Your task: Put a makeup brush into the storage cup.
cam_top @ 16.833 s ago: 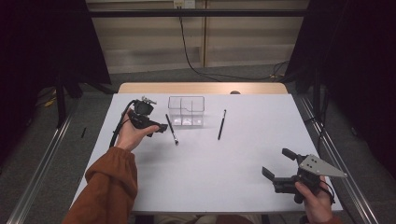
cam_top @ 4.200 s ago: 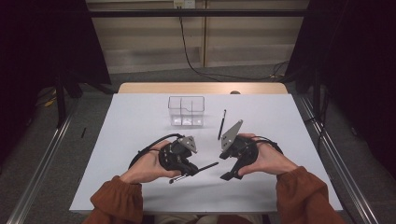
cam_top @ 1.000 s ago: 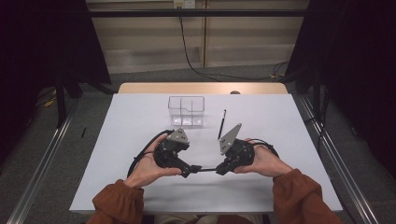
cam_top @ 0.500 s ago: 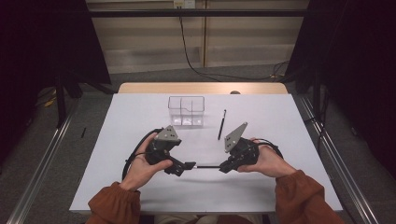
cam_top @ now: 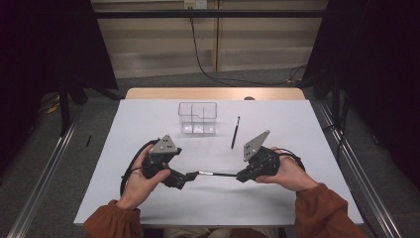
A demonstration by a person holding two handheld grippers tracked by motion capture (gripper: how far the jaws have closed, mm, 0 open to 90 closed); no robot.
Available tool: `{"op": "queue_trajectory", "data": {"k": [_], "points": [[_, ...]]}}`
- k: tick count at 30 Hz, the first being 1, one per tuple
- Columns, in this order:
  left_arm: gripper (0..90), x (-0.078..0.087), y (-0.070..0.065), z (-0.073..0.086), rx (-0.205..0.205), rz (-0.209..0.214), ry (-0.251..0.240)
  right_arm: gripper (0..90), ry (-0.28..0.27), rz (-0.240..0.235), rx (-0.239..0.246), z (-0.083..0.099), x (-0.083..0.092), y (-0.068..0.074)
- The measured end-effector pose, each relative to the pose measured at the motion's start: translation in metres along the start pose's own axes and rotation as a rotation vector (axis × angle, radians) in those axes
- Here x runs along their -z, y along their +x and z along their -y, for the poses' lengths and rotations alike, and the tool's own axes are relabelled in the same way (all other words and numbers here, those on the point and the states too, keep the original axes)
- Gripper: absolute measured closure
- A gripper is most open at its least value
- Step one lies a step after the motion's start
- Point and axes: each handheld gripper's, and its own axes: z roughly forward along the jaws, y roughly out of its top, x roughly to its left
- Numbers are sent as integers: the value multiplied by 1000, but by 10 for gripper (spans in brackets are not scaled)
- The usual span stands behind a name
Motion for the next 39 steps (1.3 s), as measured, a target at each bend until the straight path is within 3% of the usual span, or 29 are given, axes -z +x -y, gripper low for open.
{"op": "queue_trajectory", "data": {"k": [4, 17, 21, 24, 28, 39], "points": [[37, 3, 1, 6, 22, -21, -14, 838, -20, 33, -28, 7, 3, 2], [37, 10, -2, 16, 39, -41, -48, 838, -128, 45, -183, 36, 8, 3], [37, 12, 0, 19, 41, -54, -57, 838, -187, 53, -213, 43, 10, 4], [38, 13, 0, 20, 43, -55, -73, 838, -260, 44, -211, 45, 11, 4], [37, 11, -1, 22, 47, -47, -74, 838, -314, 48, -197, 44, 10, 7], [39, 10, -2, 24, 61, -54, -84, 838, -411, 60, -180, 45, 7, 9]]}}
